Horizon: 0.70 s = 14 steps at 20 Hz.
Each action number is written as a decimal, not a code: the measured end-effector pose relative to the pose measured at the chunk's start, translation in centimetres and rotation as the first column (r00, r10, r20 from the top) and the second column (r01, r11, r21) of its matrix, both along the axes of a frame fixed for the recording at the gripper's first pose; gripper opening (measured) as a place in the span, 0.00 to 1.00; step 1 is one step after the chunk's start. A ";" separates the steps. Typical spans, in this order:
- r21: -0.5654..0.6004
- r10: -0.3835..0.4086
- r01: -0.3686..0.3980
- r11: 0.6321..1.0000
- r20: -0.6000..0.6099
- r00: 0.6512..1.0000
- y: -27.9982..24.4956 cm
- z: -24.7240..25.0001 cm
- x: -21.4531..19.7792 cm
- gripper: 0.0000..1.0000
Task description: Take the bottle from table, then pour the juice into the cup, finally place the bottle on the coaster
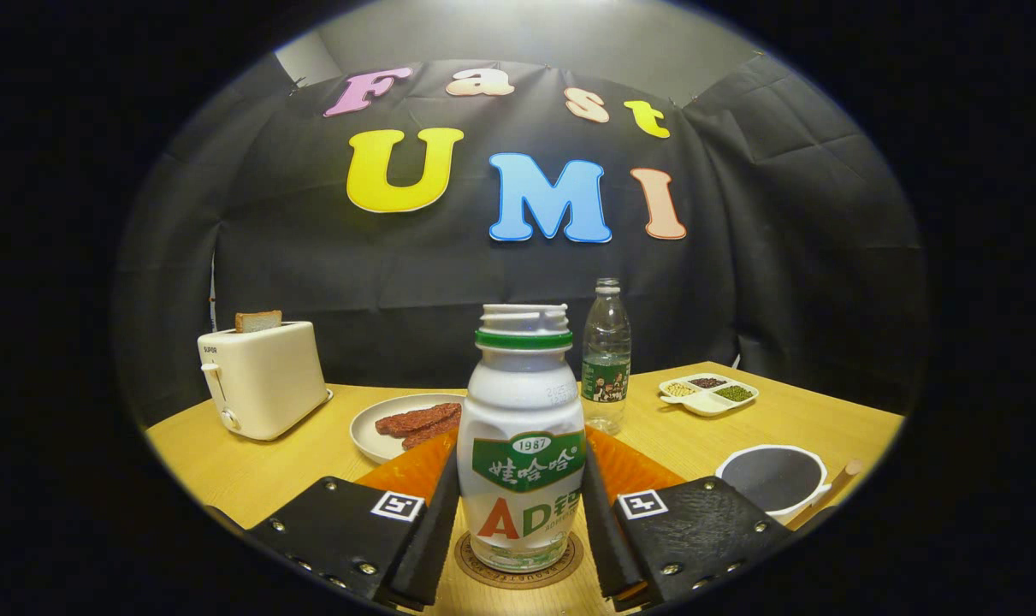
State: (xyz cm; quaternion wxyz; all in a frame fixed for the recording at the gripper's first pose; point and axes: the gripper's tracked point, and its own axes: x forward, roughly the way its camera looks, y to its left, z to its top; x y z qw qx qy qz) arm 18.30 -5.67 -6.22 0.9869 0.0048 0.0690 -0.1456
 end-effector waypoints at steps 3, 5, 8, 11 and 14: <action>0.003 0.001 -0.001 1.000 0.001 1.000 0.0 0.0 0.0 0.69; -0.006 0.004 -0.004 1.000 -0.002 1.000 0.1 -0.1 0.1 0.69; 0.003 0.020 -0.020 1.000 -0.015 1.000 0.6 -0.8 0.4 0.71; -0.031 0.002 -0.003 1.000 -0.049 0.999 0.4 -1.2 0.1 0.94; -0.037 0.013 -0.015 0.999 -0.038 0.999 0.5 -0.4 -0.1 0.96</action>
